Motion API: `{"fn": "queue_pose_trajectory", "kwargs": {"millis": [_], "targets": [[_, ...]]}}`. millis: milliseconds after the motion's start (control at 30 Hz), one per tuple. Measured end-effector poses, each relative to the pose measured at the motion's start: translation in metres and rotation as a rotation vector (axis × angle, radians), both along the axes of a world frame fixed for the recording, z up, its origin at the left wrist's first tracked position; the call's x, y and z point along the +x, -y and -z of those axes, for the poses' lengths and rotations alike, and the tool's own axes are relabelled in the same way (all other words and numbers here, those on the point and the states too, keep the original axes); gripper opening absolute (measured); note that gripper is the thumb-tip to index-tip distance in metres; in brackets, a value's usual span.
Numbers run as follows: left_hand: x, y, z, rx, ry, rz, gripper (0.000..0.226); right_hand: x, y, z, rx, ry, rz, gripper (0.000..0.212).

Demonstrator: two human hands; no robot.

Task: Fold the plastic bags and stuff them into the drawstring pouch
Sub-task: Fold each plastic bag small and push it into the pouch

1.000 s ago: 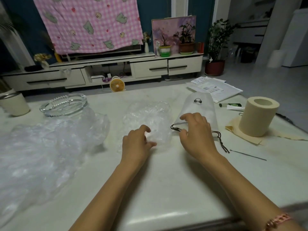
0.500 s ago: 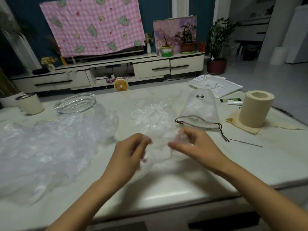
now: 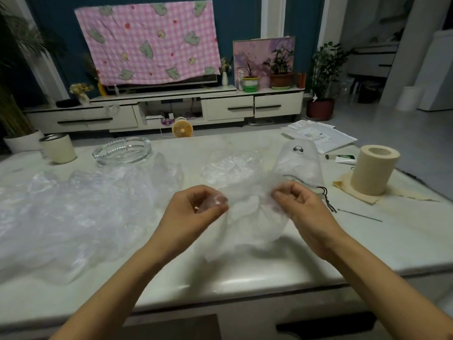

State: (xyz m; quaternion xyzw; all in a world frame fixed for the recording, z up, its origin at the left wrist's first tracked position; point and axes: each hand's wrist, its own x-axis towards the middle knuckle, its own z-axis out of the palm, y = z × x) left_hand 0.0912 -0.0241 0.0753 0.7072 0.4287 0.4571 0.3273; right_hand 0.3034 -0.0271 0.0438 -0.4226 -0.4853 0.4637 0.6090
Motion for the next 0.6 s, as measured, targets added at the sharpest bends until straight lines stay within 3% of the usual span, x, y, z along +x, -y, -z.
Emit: {"fn": "queue_pose_trajectory", "kwargs": {"millis": [100,167,233,300,333,400,500,567,600], "targets": [[0.005,0.010,0.006,0.598,-0.243,0.022,0.002,0.014,0.001,-0.004,0.033,0.128,-0.050,0.022],[0.011,0.014,0.024,0.792,-0.476,0.141,0.011,0.025,0.001,-0.004,0.014,0.311,-0.041,0.034],[0.019,0.021,0.044,0.688,-0.744,0.269,0.020,0.033,-0.001,0.002,-0.003,0.683,-0.023,0.041],[0.024,0.029,0.052,0.416,-0.955,0.345,0.049,0.039,-0.004,0.012,-0.049,1.100,-0.062,0.047],[0.022,0.029,0.054,0.381,-0.965,0.336,0.062,0.040,-0.005,0.016,-0.073,1.231,-0.068,0.048],[0.020,0.027,0.046,0.338,-0.775,0.223,0.063,0.041,-0.001,0.015,-0.072,1.294,0.048,0.047],[0.022,0.015,0.043,0.466,-0.433,0.023,0.040,0.025,0.009,0.010,0.108,1.080,0.375,0.041],[0.033,0.007,0.052,0.446,-0.479,-0.017,0.045,0.008,0.012,0.018,0.150,1.052,0.299,0.038],[0.039,0.005,0.059,0.404,-0.597,-0.004,0.058,-0.001,0.011,0.026,0.148,1.105,0.166,0.037]]}}
